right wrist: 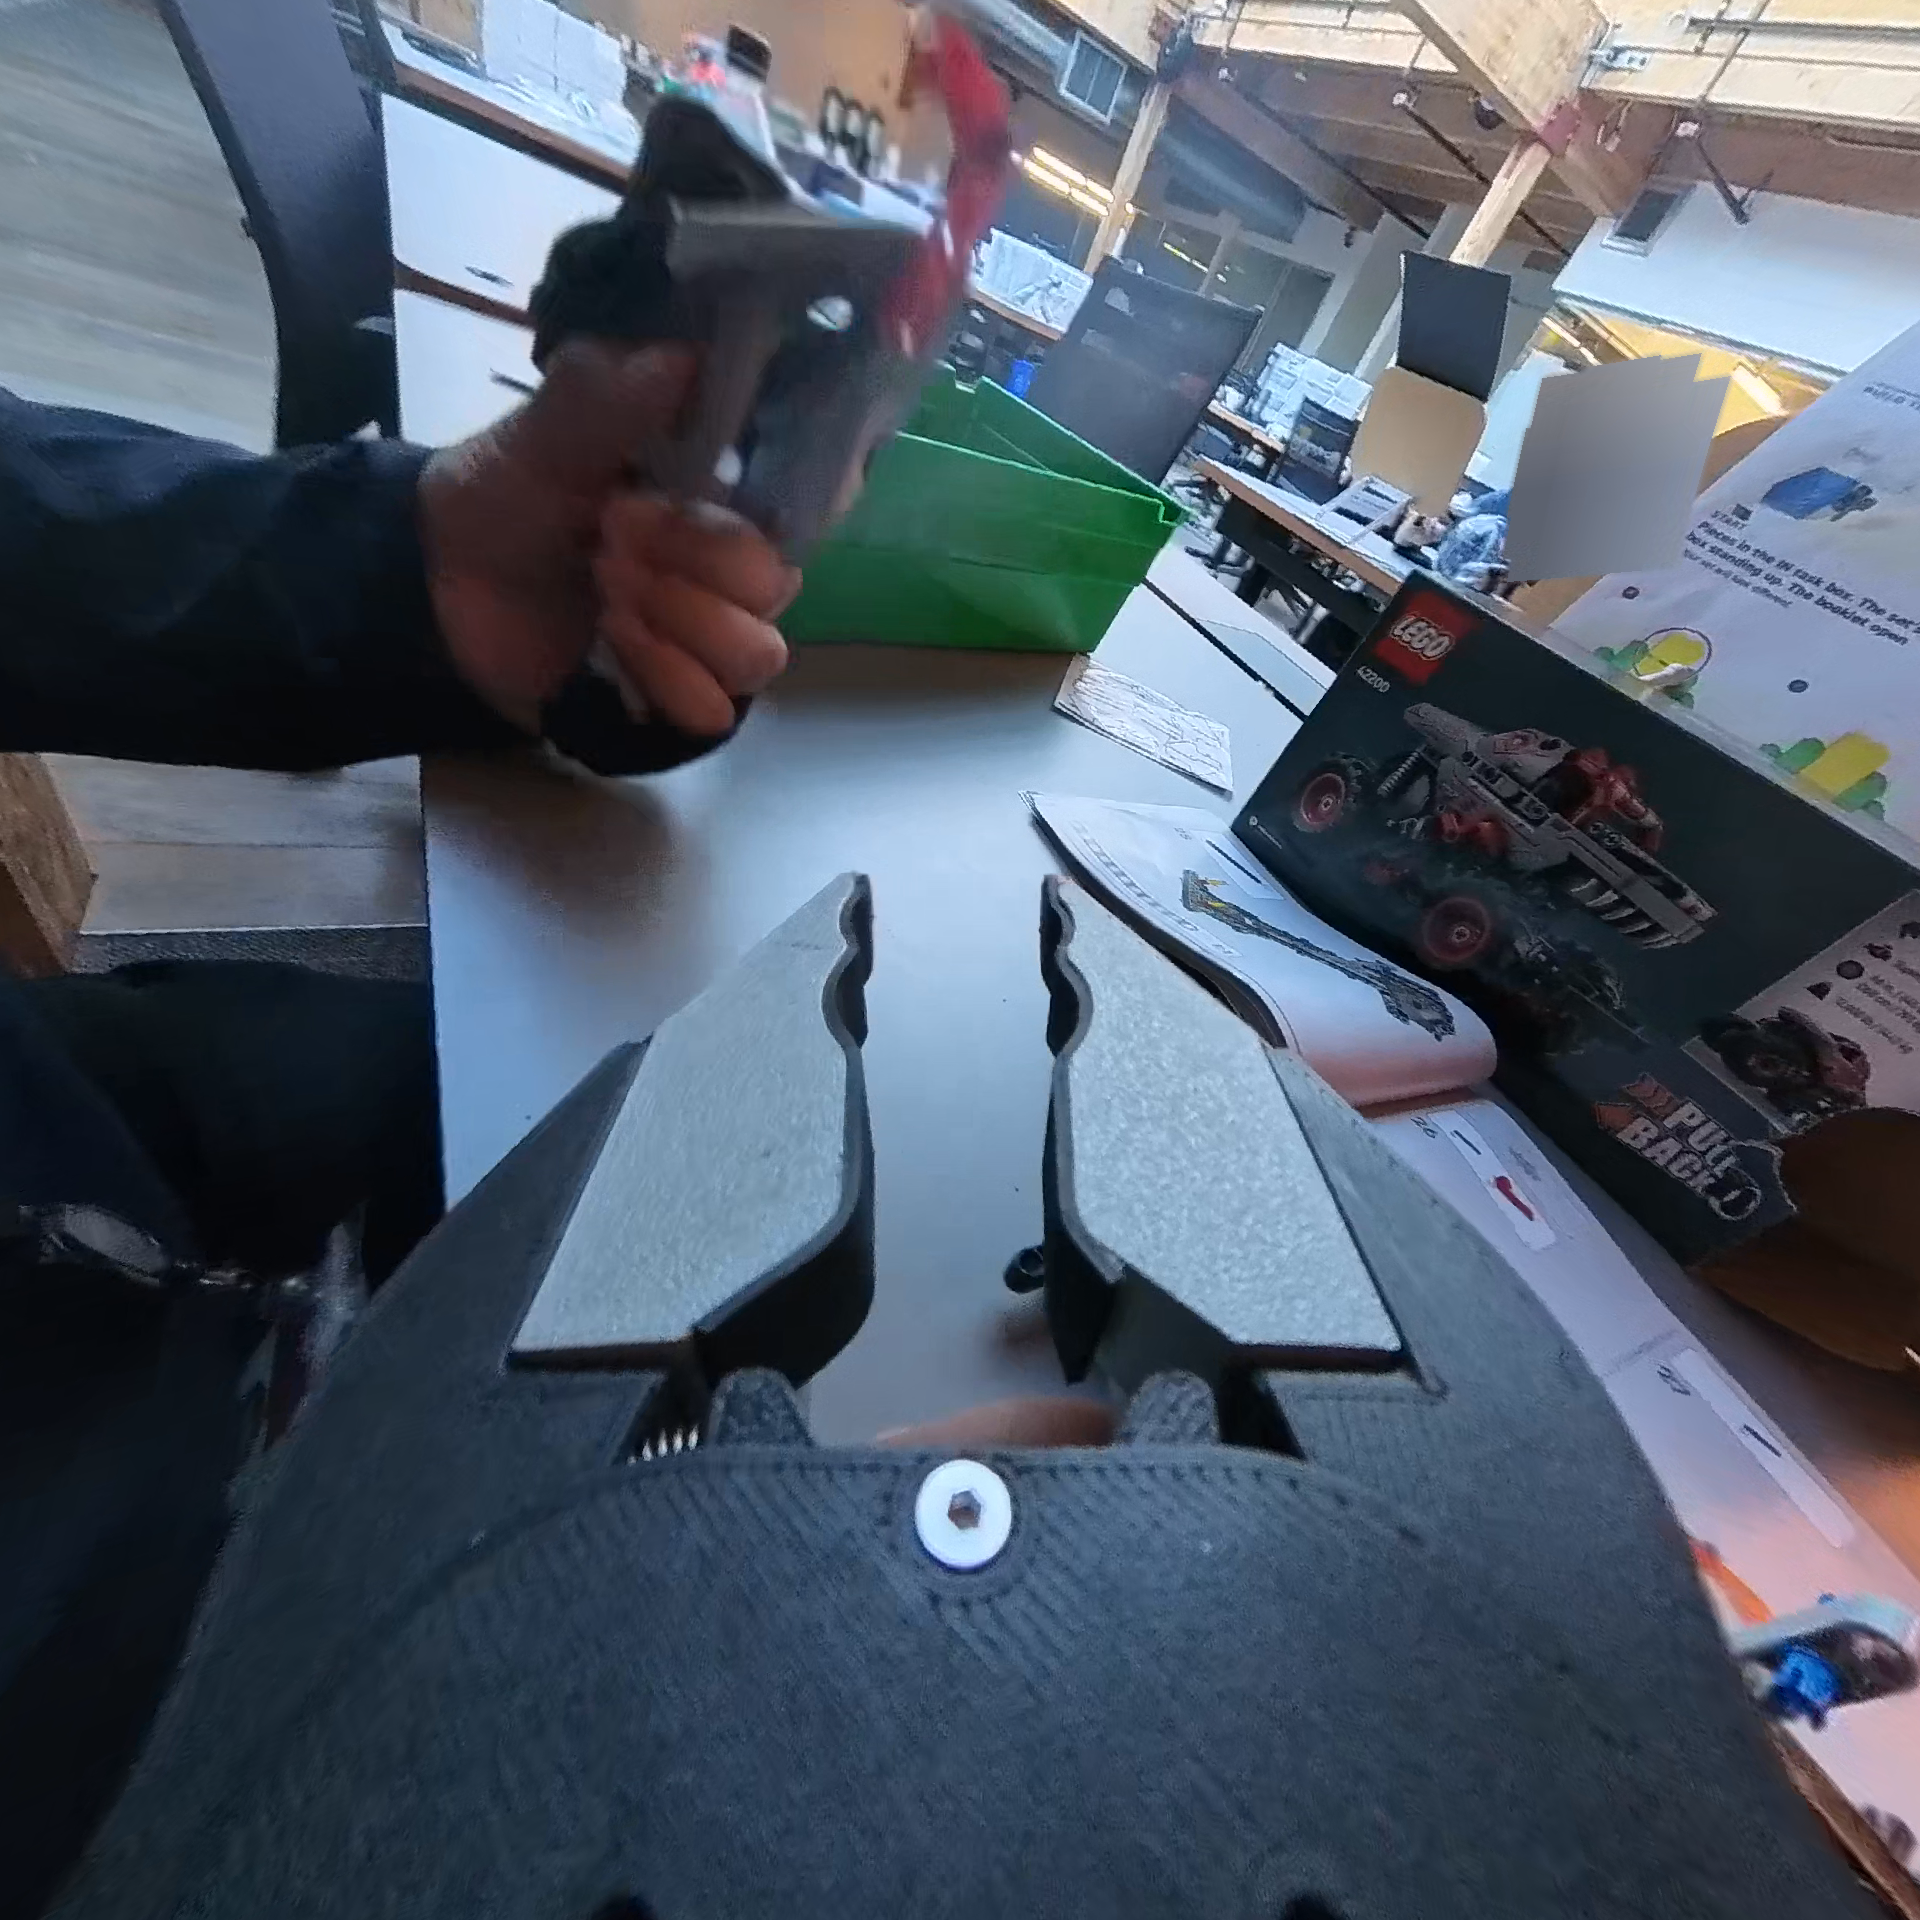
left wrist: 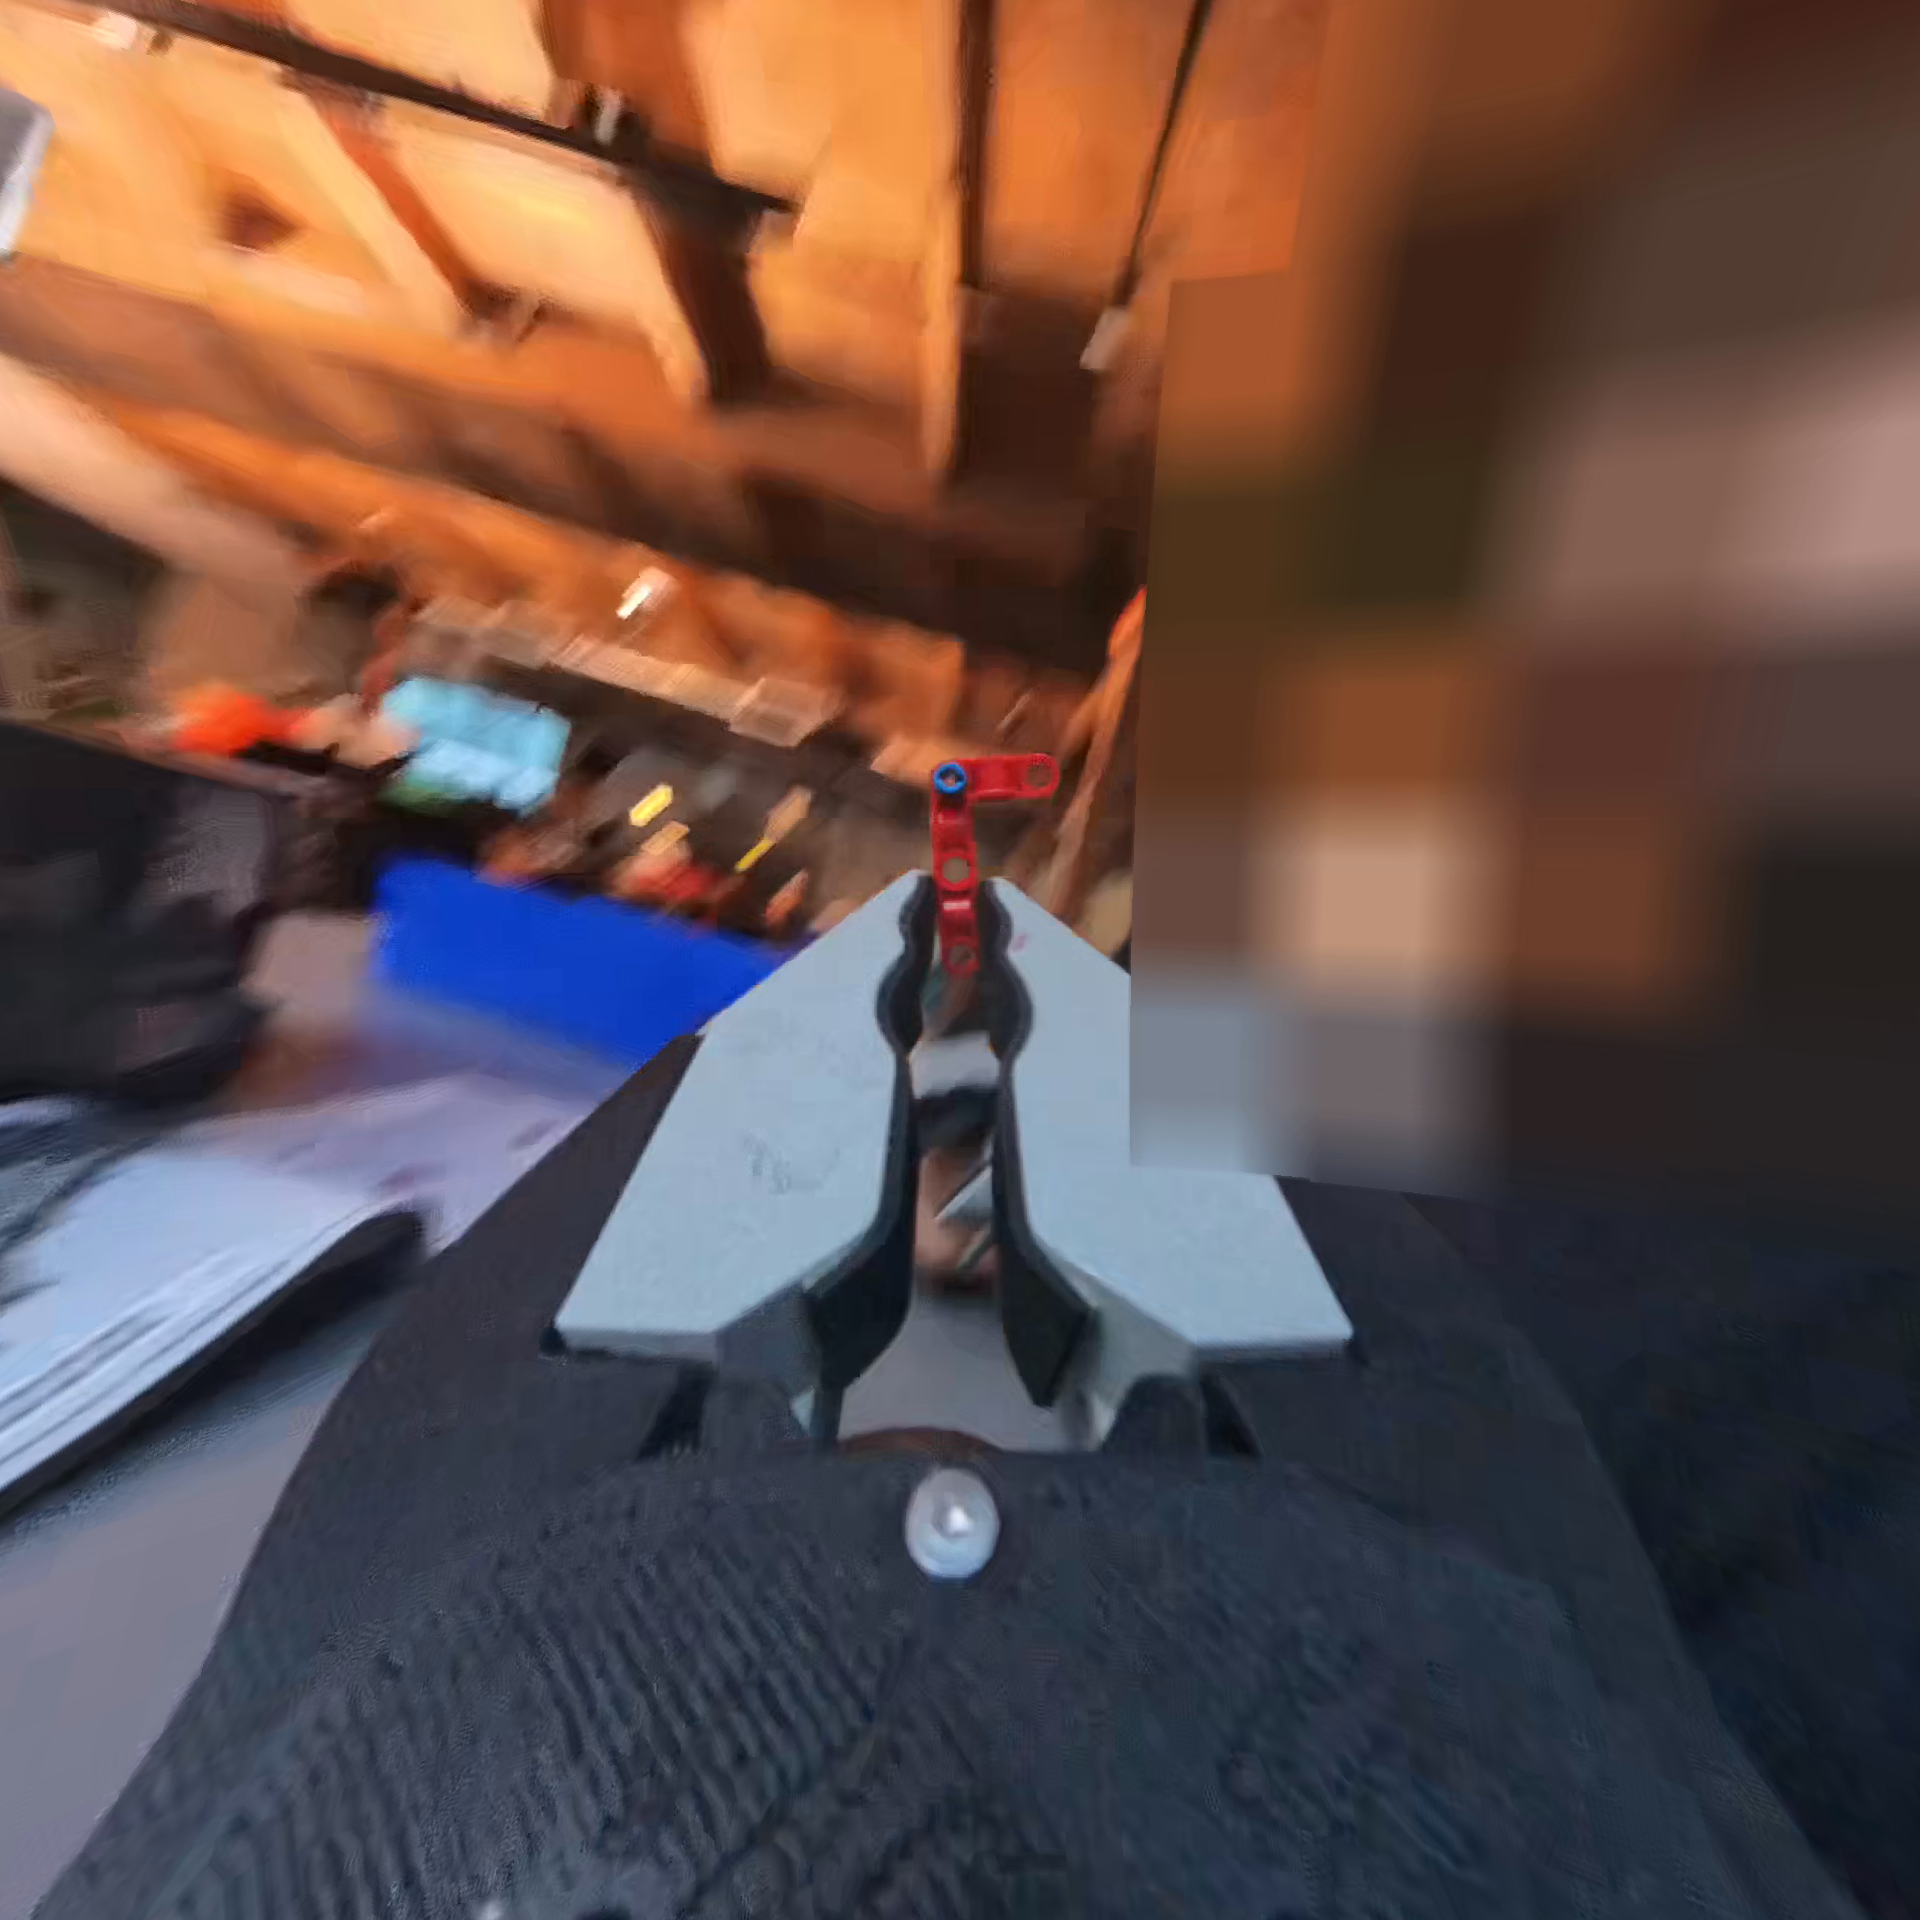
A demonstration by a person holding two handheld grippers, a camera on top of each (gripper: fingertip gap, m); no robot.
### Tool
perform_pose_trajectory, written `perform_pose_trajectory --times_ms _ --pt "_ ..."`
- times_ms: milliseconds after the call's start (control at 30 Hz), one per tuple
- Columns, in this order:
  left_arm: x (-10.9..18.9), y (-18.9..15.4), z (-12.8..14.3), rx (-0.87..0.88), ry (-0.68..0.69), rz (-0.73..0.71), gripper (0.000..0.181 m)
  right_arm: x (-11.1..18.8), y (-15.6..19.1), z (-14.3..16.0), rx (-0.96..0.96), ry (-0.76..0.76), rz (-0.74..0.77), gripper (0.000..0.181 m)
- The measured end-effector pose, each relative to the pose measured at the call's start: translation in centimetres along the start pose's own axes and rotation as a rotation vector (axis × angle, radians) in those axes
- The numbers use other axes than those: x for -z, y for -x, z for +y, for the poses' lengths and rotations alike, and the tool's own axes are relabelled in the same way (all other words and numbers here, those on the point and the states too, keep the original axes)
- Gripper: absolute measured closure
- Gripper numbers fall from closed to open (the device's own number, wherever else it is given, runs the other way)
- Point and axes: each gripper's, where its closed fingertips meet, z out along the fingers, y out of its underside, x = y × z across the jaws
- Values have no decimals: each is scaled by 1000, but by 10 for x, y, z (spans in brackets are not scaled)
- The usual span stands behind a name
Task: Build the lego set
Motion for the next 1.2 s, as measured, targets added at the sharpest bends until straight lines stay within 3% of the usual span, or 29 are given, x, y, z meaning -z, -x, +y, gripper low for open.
perform_pose_trajectory --times_ms 33,100,133,233,400,533,767,1200 --pt "-4 6 19 -113 135 -84 177 1 2 -2 -14 -16 -18 150" --pt "-5 22 52 -380 381 -254 177 3 5 -8 -51 -52 -52 147" --pt "-8 21 62 -498 450 -271 177 4 6 -10 -70 -70 -71 144" --pt "-14 27 84 -755 591 -362 177 6 9 -18 -126 -117 -116 139" --pt "-12 44 100 -982 748 -466 176 5 -4 -13 -178 -107 -72 142" --pt "-13 46 99 -1156 778 -510 177 2 -14 -4 -186 -51 -19 145" --pt "-25 26 103 -1613 771 -450 177 -2 -2 -2 -27 -13 -2 145" --pt "-30 11 99 -1765 697 -435 179 4 -1 -10 140 -35 86 162"
